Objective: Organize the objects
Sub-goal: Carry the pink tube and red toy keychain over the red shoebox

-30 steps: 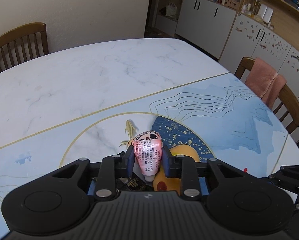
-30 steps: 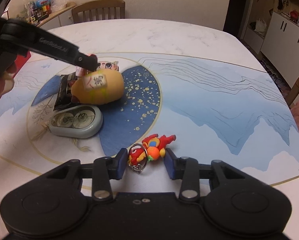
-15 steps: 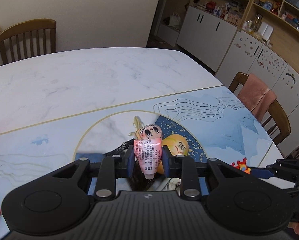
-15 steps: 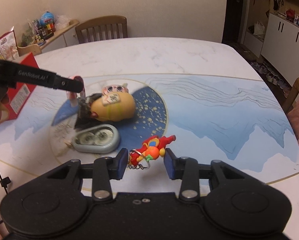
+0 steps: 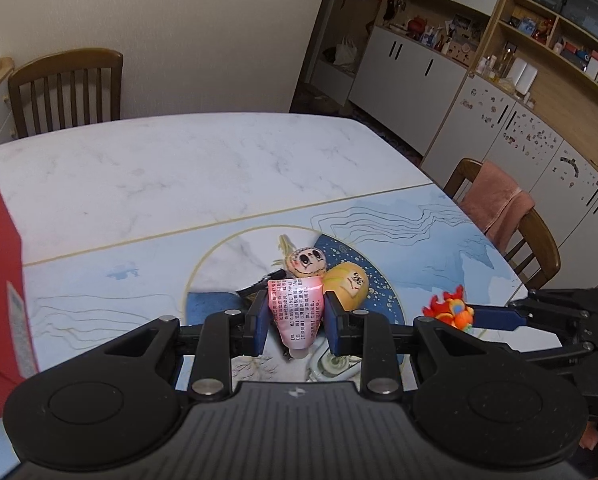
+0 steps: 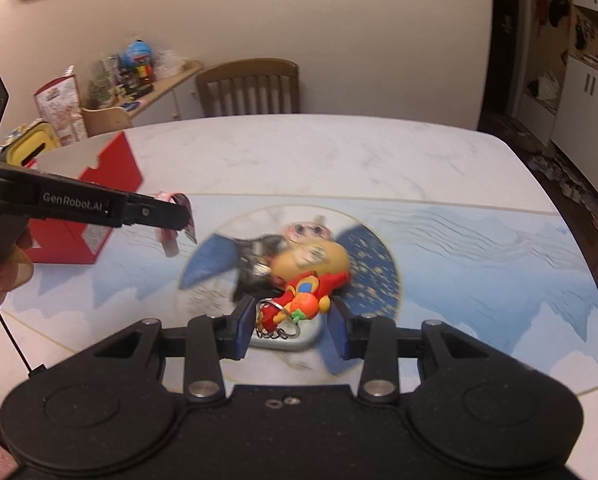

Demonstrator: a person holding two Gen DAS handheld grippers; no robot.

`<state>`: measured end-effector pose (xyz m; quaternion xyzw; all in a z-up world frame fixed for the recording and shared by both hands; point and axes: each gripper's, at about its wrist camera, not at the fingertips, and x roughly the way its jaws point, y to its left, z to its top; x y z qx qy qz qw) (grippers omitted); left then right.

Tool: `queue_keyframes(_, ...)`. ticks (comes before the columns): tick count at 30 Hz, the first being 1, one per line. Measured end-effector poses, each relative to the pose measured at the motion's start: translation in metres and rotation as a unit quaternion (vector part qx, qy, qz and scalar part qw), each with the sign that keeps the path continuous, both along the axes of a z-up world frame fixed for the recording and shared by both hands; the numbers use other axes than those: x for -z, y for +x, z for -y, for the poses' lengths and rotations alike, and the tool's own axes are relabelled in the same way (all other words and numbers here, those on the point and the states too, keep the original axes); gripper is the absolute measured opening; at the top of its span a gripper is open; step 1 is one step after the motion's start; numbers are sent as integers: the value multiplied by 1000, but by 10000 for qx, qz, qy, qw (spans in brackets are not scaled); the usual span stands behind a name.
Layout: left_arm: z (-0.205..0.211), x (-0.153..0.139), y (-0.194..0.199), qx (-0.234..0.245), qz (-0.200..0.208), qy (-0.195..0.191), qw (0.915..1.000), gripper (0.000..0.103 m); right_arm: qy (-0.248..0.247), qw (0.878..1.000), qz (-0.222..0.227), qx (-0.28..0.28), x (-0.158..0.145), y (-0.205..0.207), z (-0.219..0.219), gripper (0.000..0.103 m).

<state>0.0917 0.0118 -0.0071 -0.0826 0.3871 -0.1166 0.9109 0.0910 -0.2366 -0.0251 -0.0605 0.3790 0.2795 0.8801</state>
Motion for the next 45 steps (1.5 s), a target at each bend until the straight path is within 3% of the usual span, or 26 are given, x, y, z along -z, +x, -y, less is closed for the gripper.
queue_keyframes(22, -140, -22, -62, -788, 26, 71, 9969, 27, 167, 9930, 294, -1133, -39, -14, -155, 38)
queue_keyframes(45, -283, -22, -94, -1449, -34, 337, 9889, 27, -95, 9775, 299, -2086, -31, -23, -326, 38)
